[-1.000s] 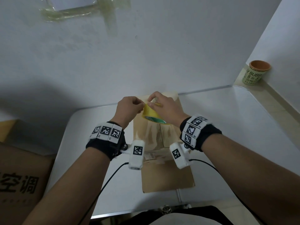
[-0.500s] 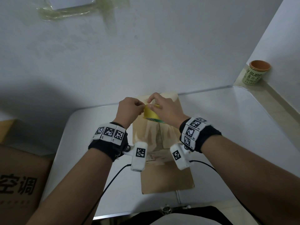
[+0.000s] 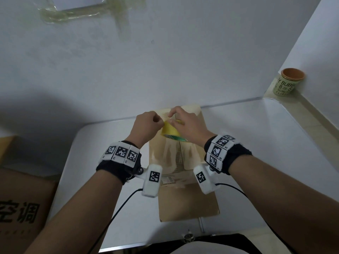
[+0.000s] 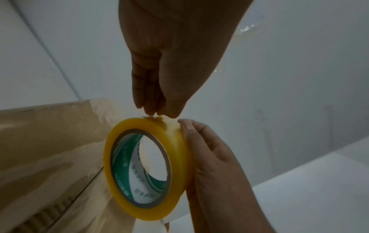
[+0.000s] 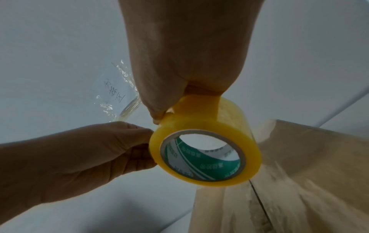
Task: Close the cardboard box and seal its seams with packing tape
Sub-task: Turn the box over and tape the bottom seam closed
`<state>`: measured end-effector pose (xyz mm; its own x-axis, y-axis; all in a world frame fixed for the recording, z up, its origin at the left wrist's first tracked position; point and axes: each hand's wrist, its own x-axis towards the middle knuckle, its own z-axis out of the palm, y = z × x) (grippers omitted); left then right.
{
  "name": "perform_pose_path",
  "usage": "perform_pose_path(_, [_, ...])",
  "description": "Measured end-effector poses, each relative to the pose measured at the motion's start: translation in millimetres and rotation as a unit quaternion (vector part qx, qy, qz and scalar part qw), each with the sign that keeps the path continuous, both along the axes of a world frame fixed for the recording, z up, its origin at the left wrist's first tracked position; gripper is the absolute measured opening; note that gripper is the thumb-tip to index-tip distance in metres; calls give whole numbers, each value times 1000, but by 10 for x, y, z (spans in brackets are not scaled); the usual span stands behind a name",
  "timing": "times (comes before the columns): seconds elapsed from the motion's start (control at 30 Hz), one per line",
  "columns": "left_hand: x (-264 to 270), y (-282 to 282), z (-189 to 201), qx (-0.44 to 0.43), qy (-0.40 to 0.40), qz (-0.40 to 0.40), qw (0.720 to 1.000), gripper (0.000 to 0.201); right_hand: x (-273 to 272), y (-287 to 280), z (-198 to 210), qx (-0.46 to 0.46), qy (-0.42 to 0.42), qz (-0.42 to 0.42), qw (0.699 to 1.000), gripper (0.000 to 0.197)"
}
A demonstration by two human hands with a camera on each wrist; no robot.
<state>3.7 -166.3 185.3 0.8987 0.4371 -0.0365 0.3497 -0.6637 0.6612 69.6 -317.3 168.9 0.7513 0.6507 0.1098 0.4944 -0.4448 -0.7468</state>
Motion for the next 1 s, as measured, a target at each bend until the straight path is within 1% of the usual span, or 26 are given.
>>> perform_pose_path(0.07, [-25,26,-28,-95,-33,49,994,15,35,-2,-19,25,21,-27,999,16])
perform_pose_path(0.1, [-32,37,-50,-126,-37,69,989,17,47,-2,-27,36,31,-39,998,17])
perform_pose_path(0.13, [-35,41,-78,-145,-27,76,986,20,58,4,-37,43,37,-47,997,18])
perform_pose_path(0.2, [-42,17,-123,-158,8,63,985,24,72,18,-57,47,32,-59,997,20])
perform_pose_path(0.27, [-43,-22,-119,-137,21,52,989,26,81,39,-74,48,17,-70,996,21])
perform_pose_path(0.43, [-22,-66,-54,-32,15,28,999,31,89,75,-111,29,-3,-91,995,22])
perform_pose_path(0.57, [-14,-87,-6,0,14,11,1000,21,77,96,-89,13,-22,-91,996,22])
perform_pose_path(0.63, [-4,-64,-2,5,14,16,1000,17,54,97,-59,8,-23,-83,996,23])
perform_pose_path(0.73, [1,-24,-22,-21,29,22,999,14,-2,89,-29,6,-18,-59,998,23])
perform_pose_path(0.83, [-14,2,-39,-39,37,22,998,16,-37,84,-30,7,-28,-36,999,21])
perform_pose_path(1.0, [-7,16,-69,-31,58,11,998,19,-61,87,-15,-11,-53,-21,998,19])
